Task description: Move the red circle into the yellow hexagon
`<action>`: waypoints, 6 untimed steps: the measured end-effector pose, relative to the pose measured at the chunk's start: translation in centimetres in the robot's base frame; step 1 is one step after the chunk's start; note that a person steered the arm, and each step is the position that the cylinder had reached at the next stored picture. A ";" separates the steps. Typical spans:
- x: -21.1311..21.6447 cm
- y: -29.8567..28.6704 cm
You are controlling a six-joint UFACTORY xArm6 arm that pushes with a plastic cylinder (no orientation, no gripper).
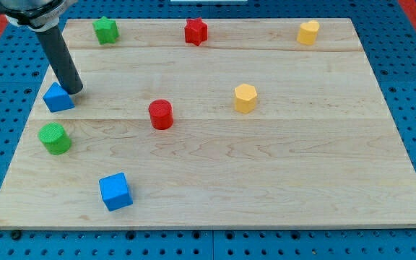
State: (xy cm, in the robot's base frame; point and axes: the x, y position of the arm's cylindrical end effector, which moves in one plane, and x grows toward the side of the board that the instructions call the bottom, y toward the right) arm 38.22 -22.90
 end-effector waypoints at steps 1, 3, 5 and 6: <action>1.5 1.5; 3.5 8.2; 7.0 18.2; 6.3 24.5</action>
